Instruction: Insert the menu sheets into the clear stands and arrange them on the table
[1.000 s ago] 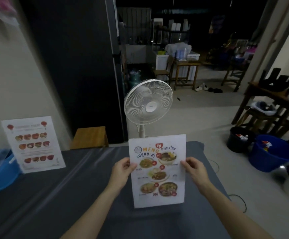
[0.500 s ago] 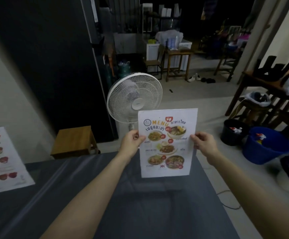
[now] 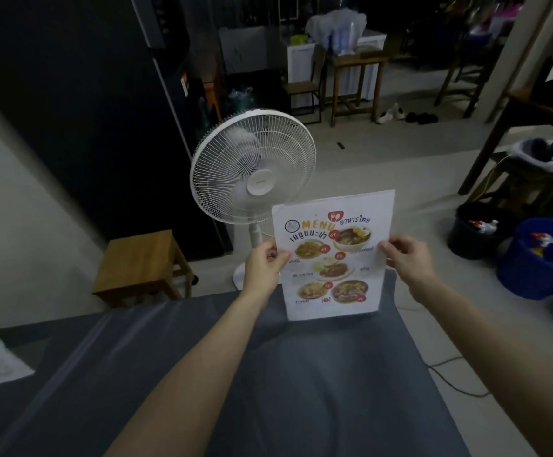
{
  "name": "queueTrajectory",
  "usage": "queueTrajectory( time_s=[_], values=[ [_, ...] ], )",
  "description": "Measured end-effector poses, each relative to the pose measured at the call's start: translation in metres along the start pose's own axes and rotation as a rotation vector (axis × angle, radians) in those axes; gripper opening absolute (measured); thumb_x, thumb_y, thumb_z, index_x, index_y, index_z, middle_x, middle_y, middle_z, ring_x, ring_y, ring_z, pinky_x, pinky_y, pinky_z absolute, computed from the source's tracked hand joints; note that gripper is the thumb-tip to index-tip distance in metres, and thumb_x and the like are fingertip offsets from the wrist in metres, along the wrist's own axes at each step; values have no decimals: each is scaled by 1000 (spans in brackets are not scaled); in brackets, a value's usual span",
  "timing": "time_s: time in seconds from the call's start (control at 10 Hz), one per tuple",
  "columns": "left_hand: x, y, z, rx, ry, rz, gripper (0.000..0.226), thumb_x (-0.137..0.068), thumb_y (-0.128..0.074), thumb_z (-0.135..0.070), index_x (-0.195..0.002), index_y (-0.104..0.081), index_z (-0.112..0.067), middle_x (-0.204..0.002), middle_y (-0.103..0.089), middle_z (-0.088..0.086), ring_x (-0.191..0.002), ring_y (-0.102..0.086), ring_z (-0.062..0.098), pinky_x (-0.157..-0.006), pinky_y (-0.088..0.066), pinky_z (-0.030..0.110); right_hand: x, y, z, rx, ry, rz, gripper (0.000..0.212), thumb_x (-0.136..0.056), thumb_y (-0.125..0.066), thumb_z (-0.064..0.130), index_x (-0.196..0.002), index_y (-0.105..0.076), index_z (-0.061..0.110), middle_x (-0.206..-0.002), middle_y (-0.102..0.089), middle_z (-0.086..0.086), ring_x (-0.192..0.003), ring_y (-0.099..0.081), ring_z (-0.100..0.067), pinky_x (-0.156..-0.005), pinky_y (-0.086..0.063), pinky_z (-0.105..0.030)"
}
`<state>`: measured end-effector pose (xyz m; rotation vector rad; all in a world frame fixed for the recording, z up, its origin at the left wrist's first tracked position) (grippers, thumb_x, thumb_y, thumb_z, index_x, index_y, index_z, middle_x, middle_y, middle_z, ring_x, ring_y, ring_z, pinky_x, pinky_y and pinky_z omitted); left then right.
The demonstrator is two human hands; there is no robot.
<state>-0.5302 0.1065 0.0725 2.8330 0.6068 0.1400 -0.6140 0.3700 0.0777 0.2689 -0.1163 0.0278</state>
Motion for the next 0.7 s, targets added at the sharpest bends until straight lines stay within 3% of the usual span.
queueTrajectory(
  time_s=[0.2, 0.4, 0.5, 0.6, 0.7],
  values=[
    [-4, -8, 3, 37, -8, -21, 16, -92, -60, -10, -107, -65, -4, -104, -70, 10, -89, -66, 16, -74, -56, 29, -10, 0, -8, 19, -16, 9, 15, -91, -56, 16, -94, -62, 3, -101, -67, -17, -96, -65, -36, -88, -54, -55],
    [-6, -8, 5, 67, 8, -34, 18, -93, -60, -11, -108, -65, -3, -107, -71, 13, -95, -68, 22, -74, -58, 32, -11, -3, -6, 35, -13, 1, 13, -92, -55, 18, -91, -62, 7, -99, -68, -15, -97, -65, -37, -88, -52, -57],
    [-4, -8, 3, 50, 38, -36, 21, -93, -59, -13, -111, -64, -2, -108, -71, 12, -94, -68, 22, -67, -53, 24, -5, -3, -4, 33, -4, 4, 18, -93, -53, 17, -100, -63, 4, -102, -66, -11, -97, -64, -33, -88, -54, -50],
    [-3, -7, 5, 49, 75, 7, 24, -92, -62, -12, -114, -63, -2, -108, -70, 11, -100, -67, 24, -70, -53, 23, 3, -4, -5, 30, 15, 48, 29, -92, -56, 19, -115, -61, 3, -109, -65, -9, -93, -63, -24, -82, -54, -40],
    [9, -4, 13, -27, 129, 54, 32, -89, -67, -12, -118, -59, -1, -110, -66, 9, -99, -65, 21, -73, -51, 19, 22, -1, -17, 122, 6, 38, 35, -91, -57, 19, -123, -58, 4, -113, -66, -10, -93, -63, -23, -86, -54, -43]
  ],
)
Point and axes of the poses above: each hand's wrist, its own x-axis away from the middle knuckle, its own y-axis out of the back of the hand, z = x × y, the point moved 5 cm from there along -x, towards the middle knuckle
